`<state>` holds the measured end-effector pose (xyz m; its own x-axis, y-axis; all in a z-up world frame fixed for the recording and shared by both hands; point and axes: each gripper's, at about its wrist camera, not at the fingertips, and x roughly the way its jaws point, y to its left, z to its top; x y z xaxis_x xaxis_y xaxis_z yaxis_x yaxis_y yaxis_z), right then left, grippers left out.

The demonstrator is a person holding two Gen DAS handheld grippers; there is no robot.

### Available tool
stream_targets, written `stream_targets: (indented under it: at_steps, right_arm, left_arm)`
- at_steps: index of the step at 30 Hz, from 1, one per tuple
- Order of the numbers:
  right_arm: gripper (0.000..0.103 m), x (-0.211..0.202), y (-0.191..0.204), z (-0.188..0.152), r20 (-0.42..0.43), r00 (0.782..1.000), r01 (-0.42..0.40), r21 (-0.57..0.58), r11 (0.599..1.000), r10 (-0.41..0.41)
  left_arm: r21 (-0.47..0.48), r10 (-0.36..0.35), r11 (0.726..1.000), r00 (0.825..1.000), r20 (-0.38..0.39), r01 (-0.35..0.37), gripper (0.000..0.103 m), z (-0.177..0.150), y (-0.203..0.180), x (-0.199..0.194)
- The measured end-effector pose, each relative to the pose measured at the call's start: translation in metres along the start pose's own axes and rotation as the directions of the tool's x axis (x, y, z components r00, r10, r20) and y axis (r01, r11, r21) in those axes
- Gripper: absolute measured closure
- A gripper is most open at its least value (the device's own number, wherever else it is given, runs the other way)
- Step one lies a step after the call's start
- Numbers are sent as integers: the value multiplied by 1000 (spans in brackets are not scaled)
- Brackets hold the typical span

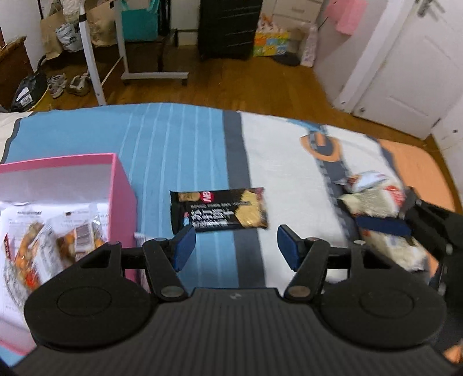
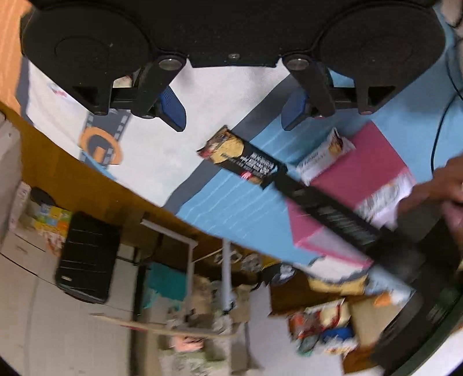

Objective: Organize snacks
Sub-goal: 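Move the left gripper to the black NB cracker bar and grasp it, then lift the black NB bar with the left gripper over the pink box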

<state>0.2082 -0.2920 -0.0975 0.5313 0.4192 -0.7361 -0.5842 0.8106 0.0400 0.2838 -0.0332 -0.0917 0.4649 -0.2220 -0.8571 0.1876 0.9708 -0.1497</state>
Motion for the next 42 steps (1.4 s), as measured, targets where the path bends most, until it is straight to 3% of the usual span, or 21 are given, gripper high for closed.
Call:
stream_targets:
  at_steps: [3, 6, 12, 16, 27, 29, 37, 42]
  right_arm:
    - [26, 37, 4, 2, -27, 1000, 10, -59, 998, -11]
    - [26, 70, 0, 1, -45, 999, 2, -61, 998, -4]
    - [26, 114, -7, -2, -60, 998, -17, -14, 1000, 16]
    - [26, 117, -4, -5, -24, 1000, -11, -28, 1000, 10]
    - [24, 115, -5, -12, 19, 1000, 5, 0, 1000, -5]
    - [35, 116, -5, -11, 22, 1000, 15, 7, 1000, -15]
    - [45, 113, 1, -17, 37, 999, 32, 20, 999, -33]
    - [51, 107, 1, -25, 61, 997, 37, 59, 998, -41]
  left_arm:
    - [-24, 35, 999, 999, -15, -35, 38, 7, 4, 29]
    - [-43, 93, 995, 995, -20, -94, 28, 12, 8, 54]
    - [-59, 128, 989, 987, -93, -134, 28, 15, 15, 95]
    - [-81, 107, 990, 991, -78, -113, 23, 14, 19, 106]
    - [-176, 50, 983, 998, -29, -55, 25, 18, 37, 119]
    - [-177, 45, 983, 999, -28, -50, 28, 17, 39, 119]
    - [-159, 36, 986, 999, -30, -40, 30, 14, 33, 118]
    - [-218, -1, 976, 1000, -2, 1, 29, 14, 42, 114]
